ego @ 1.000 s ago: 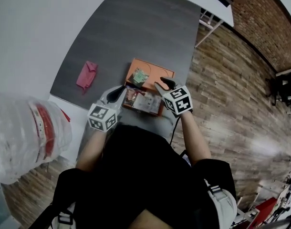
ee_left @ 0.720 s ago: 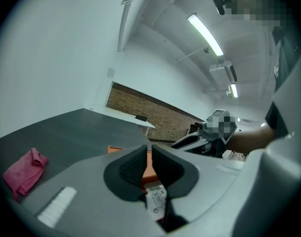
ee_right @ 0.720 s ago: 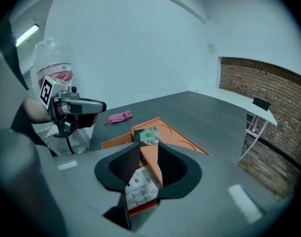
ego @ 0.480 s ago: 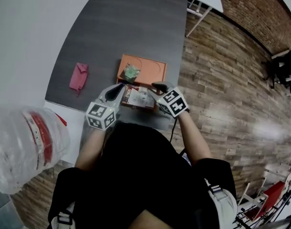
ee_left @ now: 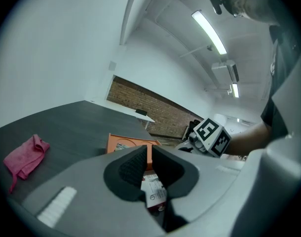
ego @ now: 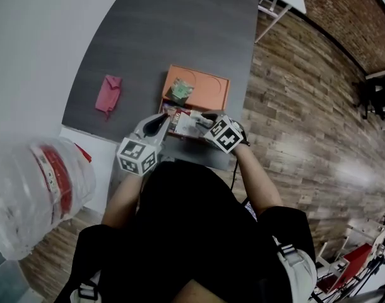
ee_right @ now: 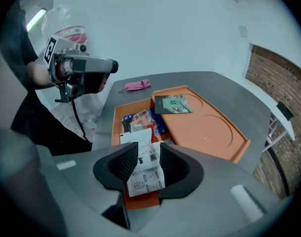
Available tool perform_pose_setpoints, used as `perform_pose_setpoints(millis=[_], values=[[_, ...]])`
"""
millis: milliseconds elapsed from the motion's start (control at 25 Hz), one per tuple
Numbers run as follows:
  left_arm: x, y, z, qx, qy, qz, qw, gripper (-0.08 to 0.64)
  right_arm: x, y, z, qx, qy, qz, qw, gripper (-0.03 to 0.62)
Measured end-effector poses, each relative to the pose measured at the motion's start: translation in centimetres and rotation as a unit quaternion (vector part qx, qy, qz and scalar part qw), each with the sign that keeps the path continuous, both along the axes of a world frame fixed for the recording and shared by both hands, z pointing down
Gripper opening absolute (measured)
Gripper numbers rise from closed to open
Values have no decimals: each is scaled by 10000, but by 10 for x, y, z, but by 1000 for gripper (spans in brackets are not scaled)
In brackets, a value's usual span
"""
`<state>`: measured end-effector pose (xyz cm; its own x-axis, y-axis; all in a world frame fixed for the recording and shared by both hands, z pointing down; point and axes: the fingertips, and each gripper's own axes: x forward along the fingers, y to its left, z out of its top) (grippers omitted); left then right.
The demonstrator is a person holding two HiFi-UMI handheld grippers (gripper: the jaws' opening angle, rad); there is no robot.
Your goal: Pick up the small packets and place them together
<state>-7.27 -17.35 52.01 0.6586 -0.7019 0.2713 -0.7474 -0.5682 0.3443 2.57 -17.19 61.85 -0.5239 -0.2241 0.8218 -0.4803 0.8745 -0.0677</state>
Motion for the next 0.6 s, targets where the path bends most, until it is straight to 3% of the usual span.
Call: perform_pose_setpoints(millis=[240,600], values=[[-5,9,13,-231,8,-113,9997,29,-4,11,29,-262,672,-675,9951,183],[-23,20,26,-434,24,-428,9981,29,5,19,59,-807,1447,-813,9828,229]])
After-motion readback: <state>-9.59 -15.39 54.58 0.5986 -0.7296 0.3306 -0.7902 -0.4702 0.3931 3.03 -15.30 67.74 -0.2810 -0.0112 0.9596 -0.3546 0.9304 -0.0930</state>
